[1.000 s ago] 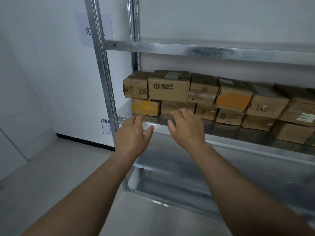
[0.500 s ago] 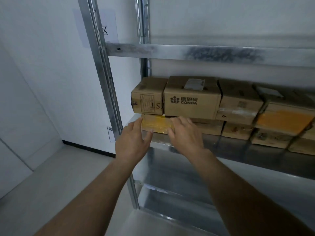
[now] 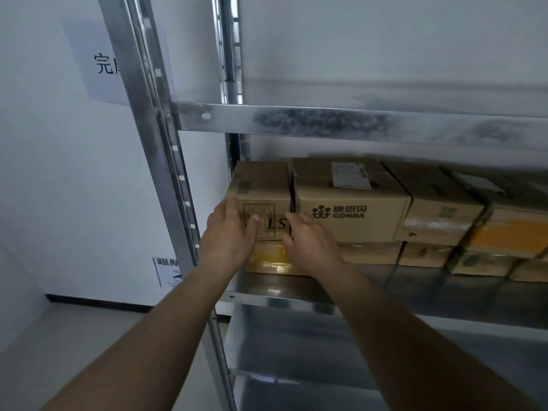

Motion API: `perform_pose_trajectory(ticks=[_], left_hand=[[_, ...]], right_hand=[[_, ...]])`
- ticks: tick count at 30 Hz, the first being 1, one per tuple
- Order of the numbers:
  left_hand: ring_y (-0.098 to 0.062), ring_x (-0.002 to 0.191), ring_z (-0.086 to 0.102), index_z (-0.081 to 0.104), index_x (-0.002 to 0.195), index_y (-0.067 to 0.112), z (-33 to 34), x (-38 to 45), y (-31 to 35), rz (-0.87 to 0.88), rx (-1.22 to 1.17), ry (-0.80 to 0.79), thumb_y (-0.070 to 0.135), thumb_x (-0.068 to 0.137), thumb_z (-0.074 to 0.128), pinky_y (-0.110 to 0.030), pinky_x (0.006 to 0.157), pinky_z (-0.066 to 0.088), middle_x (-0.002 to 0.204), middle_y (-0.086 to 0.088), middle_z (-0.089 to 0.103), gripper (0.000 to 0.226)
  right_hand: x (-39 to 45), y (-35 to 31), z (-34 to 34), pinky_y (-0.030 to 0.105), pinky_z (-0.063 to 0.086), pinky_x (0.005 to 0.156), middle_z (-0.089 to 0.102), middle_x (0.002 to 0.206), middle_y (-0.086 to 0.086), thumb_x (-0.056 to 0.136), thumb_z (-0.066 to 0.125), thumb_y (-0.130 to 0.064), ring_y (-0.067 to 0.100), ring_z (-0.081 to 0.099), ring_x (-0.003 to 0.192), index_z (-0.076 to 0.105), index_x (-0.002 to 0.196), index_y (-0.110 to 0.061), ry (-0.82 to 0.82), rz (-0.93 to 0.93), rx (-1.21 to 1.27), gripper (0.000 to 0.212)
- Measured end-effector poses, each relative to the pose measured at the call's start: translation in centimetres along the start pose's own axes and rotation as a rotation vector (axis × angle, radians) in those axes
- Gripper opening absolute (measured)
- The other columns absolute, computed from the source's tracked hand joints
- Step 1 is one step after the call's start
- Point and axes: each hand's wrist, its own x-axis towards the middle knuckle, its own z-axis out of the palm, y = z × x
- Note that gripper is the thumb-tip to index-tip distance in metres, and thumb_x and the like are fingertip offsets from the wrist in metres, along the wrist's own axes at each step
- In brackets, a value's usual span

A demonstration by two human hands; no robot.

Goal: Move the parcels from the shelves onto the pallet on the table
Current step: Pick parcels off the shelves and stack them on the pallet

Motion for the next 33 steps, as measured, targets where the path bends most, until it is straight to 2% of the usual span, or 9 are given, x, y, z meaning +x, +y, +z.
perform_pose_trajectory(ticks=[3,6,10,12,15,20,23,29,33], left_hand=[[-0.03,0.134,0.031,0.024,0.145,0.019,0.3,2.4,-1.0,-0.046,-0.001,-0.048,0.054,0.091,0.031,-0.049,0.108,0.033,0.148,-0.014,0.031,0.065],[-0.03,0.143,0.013,0.012,0.15,0.013,0.5,3.9,-1.4,-0.111,-0.016,-0.096,0.044,0.097,0.036,-0.041,0.113,0.017,0.157,-0.014,0.01,0.066],[-0.036,0.126,0.04,0.034,0.136,0.009,1.4,5.9,-2.4,-0.171,-0.106,-0.119,0.045,0.093,0.039,-0.051,0.102,0.038,0.14,-0.019,0.038,0.056],[-0.029,0.106,0.053,0.047,0.116,0.015,1.6,6.3,-2.6,-0.186,-0.189,-0.117,0.042,0.093,0.041,-0.041,0.088,0.047,0.118,-0.01,0.054,0.036],[-0.02,0.085,0.056,0.049,0.099,0.021,1.5,6.3,-2.6,-0.199,-0.287,-0.111,0.033,0.097,0.041,-0.029,0.069,0.042,0.096,-0.002,0.058,0.015],[-0.033,0.101,0.055,0.05,0.114,0.014,1.1,5.8,-3.0,-0.263,-0.239,-0.062,0.05,0.092,0.033,-0.05,0.086,0.049,0.111,-0.016,0.056,0.045],[-0.035,0.114,0.049,0.038,0.137,0.01,0.7,4.7,-3.0,-0.275,-0.217,-0.066,0.048,0.094,0.031,-0.051,0.094,0.045,0.126,-0.019,0.049,0.058],[-0.031,0.115,0.045,0.041,0.127,0.004,0.1,3.4,-2.3,-0.268,-0.065,-0.124,0.032,0.097,0.037,-0.046,0.095,0.043,0.127,-0.018,0.04,0.041],[-0.031,0.118,0.042,0.045,0.124,0.005,-0.3,2.3,-1.8,-0.302,-0.018,-0.157,0.031,0.096,0.039,-0.044,0.097,0.042,0.126,-0.016,0.039,0.039]], right_hand=[[1.4,-0.6,0.3,0.036,0.039,0.101,0.033,0.147,0.004,0.096,0.046,-0.026,0.019,0.039,0.129,0.025,0.147,-0.017,-0.071,0.039,0.076,0.056],[2.4,-1.0,0.5,0.036,0.027,0.111,0.004,0.159,0.0,0.095,0.048,-0.027,0.02,0.02,0.142,0.008,0.151,-0.017,-0.127,0.08,0.136,0.07],[3.7,-1.5,1.0,0.036,0.02,0.114,-0.009,0.16,0.002,0.097,0.047,-0.027,0.02,0.011,0.146,0.0,0.152,-0.016,-0.169,0.158,0.193,0.073],[4.3,-1.9,1.4,0.037,0.024,0.114,-0.002,0.16,0.005,0.096,0.048,-0.026,0.022,0.018,0.144,0.005,0.152,-0.017,-0.145,0.182,0.231,0.072],[4.7,-2.1,1.3,0.037,0.031,0.112,0.014,0.157,0.004,0.095,0.052,-0.026,0.021,0.027,0.139,0.01,0.152,-0.019,-0.069,0.205,0.266,0.071],[4.0,-1.8,0.4,0.038,0.034,0.11,0.033,0.149,0.004,0.097,0.049,-0.029,0.021,0.036,0.134,0.019,0.15,-0.021,0.028,0.219,0.339,0.062],[3.7,-1.2,0.6,0.041,0.049,0.093,0.052,0.128,0.004,0.097,0.046,-0.034,0.018,0.054,0.109,0.042,0.138,-0.02,0.149,0.294,0.324,0.044],[4.2,-1.0,1.6,0.033,0.052,0.068,0.061,0.1,0.003,0.095,0.046,-0.042,0.015,0.059,0.076,0.064,0.091,-0.018,0.235,0.437,0.253,0.03],[4.5,-1.3,2.2,0.032,0.049,0.072,0.058,0.105,0.003,0.092,0.053,-0.037,0.017,0.058,0.09,0.057,0.106,-0.014,0.209,0.512,0.393,0.027]])
